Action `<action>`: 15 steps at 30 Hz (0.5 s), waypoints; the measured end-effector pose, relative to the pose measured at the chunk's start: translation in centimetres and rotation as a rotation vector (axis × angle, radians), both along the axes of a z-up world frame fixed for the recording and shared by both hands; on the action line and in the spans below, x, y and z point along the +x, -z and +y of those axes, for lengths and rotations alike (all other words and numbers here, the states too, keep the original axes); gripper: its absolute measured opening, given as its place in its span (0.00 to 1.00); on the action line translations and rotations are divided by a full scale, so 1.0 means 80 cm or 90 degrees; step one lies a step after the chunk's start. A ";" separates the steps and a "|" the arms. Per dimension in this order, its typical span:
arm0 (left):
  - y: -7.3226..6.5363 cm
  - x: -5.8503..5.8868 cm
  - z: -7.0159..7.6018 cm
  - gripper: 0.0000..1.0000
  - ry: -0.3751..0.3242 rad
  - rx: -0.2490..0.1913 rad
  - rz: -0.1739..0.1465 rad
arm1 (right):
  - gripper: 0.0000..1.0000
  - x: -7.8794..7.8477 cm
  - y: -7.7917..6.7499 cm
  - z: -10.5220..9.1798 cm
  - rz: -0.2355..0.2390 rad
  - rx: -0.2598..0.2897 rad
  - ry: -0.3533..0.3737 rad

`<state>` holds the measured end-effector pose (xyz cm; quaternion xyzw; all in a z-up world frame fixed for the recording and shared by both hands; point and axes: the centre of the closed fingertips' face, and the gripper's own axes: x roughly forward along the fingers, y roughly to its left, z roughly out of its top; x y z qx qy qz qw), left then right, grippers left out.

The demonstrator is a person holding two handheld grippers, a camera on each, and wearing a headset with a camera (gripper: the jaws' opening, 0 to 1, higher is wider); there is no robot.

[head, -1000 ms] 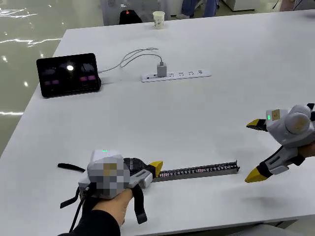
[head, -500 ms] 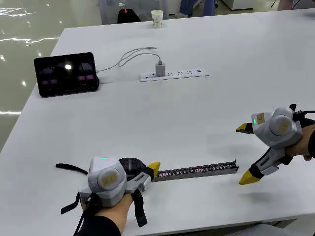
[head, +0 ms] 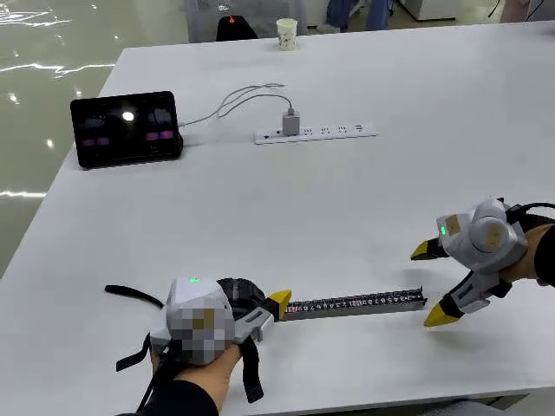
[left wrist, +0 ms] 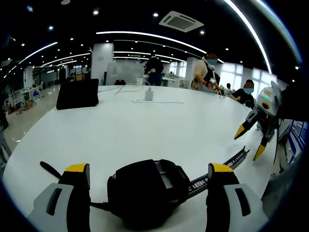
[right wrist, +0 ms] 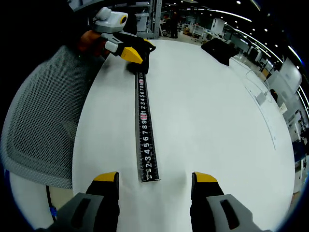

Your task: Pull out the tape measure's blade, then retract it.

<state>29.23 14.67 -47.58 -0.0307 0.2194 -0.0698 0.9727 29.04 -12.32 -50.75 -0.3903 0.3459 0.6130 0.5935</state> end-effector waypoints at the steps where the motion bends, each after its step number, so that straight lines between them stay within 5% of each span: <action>1: 0.000 -0.001 0.000 0.99 0.000 0.001 0.000 | 0.51 -0.002 0.001 -0.001 0.002 -0.003 -0.006; 15: 0.000 -0.001 -0.001 0.99 0.000 -0.002 0.003 | 0.23 -0.002 0.011 -0.005 0.000 -0.021 -0.030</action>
